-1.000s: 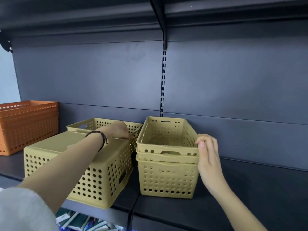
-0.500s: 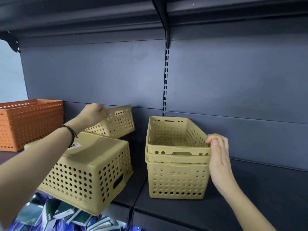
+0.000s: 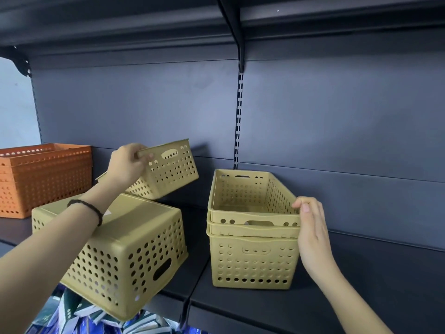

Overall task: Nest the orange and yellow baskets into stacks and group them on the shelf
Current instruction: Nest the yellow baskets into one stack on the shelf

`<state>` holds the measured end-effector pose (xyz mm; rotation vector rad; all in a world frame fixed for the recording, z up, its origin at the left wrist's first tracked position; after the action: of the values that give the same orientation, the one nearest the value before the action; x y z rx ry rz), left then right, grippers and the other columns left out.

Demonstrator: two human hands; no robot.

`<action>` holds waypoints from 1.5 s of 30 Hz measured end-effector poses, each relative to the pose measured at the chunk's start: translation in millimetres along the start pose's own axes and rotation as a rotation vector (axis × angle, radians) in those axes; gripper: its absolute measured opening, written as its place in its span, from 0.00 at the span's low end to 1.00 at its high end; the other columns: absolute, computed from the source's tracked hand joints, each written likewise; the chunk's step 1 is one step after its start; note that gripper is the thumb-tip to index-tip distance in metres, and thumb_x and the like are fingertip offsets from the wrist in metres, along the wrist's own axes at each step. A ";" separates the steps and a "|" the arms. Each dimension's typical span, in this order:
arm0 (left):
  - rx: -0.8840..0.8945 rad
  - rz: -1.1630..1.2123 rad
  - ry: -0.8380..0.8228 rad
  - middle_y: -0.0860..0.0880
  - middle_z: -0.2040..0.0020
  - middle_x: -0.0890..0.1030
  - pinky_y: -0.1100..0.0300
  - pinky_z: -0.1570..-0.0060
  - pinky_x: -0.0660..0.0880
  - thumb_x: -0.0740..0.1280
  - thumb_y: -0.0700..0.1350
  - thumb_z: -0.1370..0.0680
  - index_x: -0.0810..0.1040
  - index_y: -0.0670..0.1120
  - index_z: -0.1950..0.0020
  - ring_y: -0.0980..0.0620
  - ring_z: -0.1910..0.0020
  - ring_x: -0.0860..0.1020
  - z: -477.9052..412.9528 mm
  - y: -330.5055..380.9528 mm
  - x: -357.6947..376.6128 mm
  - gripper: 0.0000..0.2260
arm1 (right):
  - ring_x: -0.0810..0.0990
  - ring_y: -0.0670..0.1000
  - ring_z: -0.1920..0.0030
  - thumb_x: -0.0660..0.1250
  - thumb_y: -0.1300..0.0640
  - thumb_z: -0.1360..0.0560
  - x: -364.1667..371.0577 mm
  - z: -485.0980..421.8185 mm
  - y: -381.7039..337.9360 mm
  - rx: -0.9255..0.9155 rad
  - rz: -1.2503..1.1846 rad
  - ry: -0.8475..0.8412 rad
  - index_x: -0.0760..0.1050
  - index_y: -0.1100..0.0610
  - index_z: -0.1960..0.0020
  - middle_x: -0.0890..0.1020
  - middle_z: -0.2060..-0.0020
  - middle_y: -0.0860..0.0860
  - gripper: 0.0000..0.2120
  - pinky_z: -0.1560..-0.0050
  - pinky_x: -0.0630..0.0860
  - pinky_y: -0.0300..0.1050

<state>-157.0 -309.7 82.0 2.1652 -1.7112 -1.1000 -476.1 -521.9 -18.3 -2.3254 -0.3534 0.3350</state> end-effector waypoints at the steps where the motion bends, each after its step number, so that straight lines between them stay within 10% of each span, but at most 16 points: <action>1: 0.010 0.007 0.009 0.43 0.62 0.78 0.58 0.62 0.64 0.67 0.43 0.22 0.80 0.37 0.51 0.45 0.63 0.73 0.2 5.6 -4.0 0.09 | 0.70 0.31 0.51 0.45 0.40 0.27 0.0 -0.3 0.0 0.000 -0.001 0.001 0.68 0.48 0.56 0.71 0.52 0.44 0.17 0.52 0.62 0.21; 12: 0.319 0.121 0.093 0.49 0.58 0.78 0.76 0.61 0.65 0.66 0.45 0.22 0.80 0.40 0.46 0.52 0.58 0.74 8.8 70.5 -34.6 0.10 | 0.70 0.31 0.51 0.47 0.39 0.28 -0.3 1.2 -2.4 0.025 -0.011 -0.023 0.70 0.47 0.56 0.73 0.51 0.45 0.18 0.51 0.62 0.23; 17: 0.382 0.397 -0.030 0.62 0.54 0.82 0.60 0.49 0.75 0.67 0.47 0.23 0.77 0.60 0.51 0.63 0.54 0.78 26.6 93.4 -33.8 0.07 | 0.75 0.44 0.44 0.54 0.38 0.29 -3.4 -1.2 0.6 0.098 -0.103 -0.097 0.74 0.36 0.48 0.76 0.46 0.40 0.14 0.46 0.69 0.44; 20: 0.392 0.482 -0.107 0.51 0.48 0.82 0.52 0.44 0.77 0.67 0.44 0.23 0.79 0.48 0.47 0.53 0.49 0.79 39.6 106.3 -26.0 0.06 | 0.76 0.46 0.47 0.57 0.40 0.28 -9.3 -7.2 -3.6 0.130 -0.107 -0.111 0.72 0.34 0.43 0.76 0.52 0.32 0.15 0.48 0.70 0.49; 24: 0.425 0.602 -0.229 0.61 0.52 0.84 0.66 0.48 0.76 0.66 0.39 0.23 0.79 0.45 0.47 0.63 0.51 0.80 55.4 124.6 -11.1 0.06 | 0.74 0.44 0.43 0.58 0.43 0.22 -11.1 -13.7 -7.9 0.160 -0.075 -0.151 0.67 0.35 0.34 0.76 0.50 0.35 0.16 0.39 0.70 0.49; 29: 0.410 0.683 -0.305 0.61 0.51 0.84 0.66 0.50 0.76 0.66 0.39 0.23 0.79 0.44 0.47 0.60 0.52 0.81 66.7 137.0 8.4 0.07 | 0.59 0.31 0.30 0.54 0.29 0.27 -6.3 -13.4 -26.7 0.098 -0.118 -0.293 0.55 0.31 0.29 0.58 0.30 0.31 0.28 0.36 0.59 0.36; 39: 0.351 0.793 -0.244 0.52 0.43 0.81 0.65 0.45 0.75 0.70 0.42 0.25 0.80 0.49 0.48 0.60 0.42 0.79 89.2 138.5 24.5 0.07 | 0.75 0.35 0.38 0.62 0.45 0.26 -12.0 -11.1 -40.3 0.051 -0.290 -0.278 0.62 0.42 0.28 0.77 0.39 0.32 0.27 0.40 0.72 0.39; 45: 0.050 0.912 -0.123 0.63 0.37 0.76 0.65 0.35 0.70 0.71 0.49 0.29 0.68 0.49 0.28 0.65 0.35 0.72 107.0 121.4 38.1 0.30 | 0.73 0.35 0.36 0.62 0.48 0.26 -7.6 -3.7 -36.0 0.059 -0.318 -0.272 0.63 0.41 0.31 0.76 0.37 0.35 0.24 0.38 0.72 0.39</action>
<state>-315.7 -351.5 55.5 1.0641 -2.3853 -0.9071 -487.4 -502.4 11.0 -2.1246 -0.8245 0.4959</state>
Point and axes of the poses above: each hand's wrist, its own z-axis away from the middle knuckle, its own x-axis out of the palm, y = z × x, the point moved 6 cm from there along -z, towards the middle knuckle
